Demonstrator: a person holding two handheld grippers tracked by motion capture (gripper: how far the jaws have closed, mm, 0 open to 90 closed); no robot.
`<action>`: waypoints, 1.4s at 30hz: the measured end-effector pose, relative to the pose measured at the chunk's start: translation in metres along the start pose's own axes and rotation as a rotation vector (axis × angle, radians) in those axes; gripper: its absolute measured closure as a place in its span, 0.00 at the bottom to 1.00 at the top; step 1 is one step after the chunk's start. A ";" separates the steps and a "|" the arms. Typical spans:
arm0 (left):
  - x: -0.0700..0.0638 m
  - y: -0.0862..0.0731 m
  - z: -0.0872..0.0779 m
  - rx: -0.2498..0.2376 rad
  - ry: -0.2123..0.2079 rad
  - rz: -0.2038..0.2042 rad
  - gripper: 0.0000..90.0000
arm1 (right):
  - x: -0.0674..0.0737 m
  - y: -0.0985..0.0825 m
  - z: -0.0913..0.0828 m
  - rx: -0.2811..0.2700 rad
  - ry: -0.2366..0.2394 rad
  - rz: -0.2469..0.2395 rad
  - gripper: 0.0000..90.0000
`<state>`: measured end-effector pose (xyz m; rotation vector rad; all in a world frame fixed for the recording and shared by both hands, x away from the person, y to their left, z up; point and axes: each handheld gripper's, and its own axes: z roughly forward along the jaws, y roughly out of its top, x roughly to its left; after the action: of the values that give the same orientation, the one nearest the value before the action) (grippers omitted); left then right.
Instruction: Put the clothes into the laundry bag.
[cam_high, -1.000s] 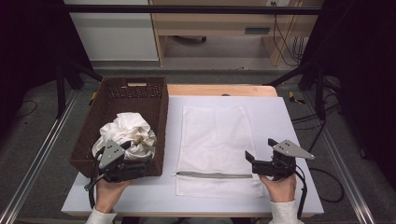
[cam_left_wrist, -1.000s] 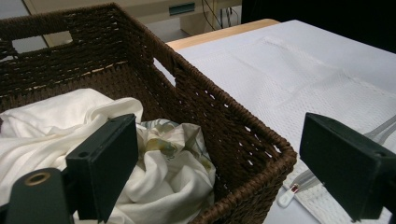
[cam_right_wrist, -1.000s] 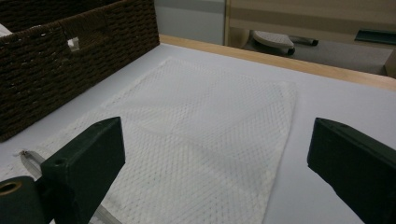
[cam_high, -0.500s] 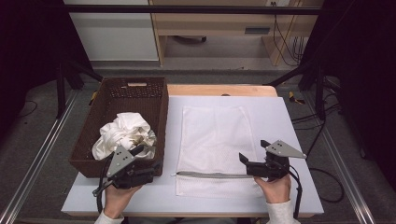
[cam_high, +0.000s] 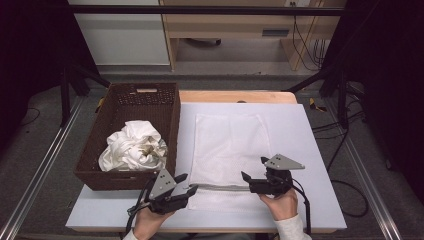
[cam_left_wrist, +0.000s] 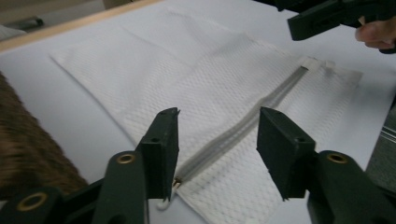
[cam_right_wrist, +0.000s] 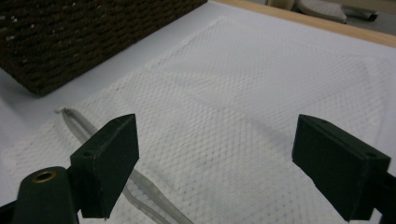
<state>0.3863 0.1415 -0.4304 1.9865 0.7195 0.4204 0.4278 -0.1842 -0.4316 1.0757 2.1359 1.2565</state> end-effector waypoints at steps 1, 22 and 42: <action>0.000 0.000 0.000 0.000 0.000 0.000 0.59 | 0.000 0.000 0.000 0.000 0.000 0.000 0.17; -0.022 -0.031 0.055 0.209 -0.088 0.071 0.99 | 0.021 -0.023 0.041 0.224 0.107 -0.071 0.49; -0.023 -0.026 0.059 0.211 -0.089 0.085 0.93 | 0.014 -0.026 0.048 0.282 0.107 -0.087 0.94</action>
<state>0.3932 0.0974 -0.4819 2.2255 0.6472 0.3139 0.4420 -0.1552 -0.4777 1.0317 2.4681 1.0151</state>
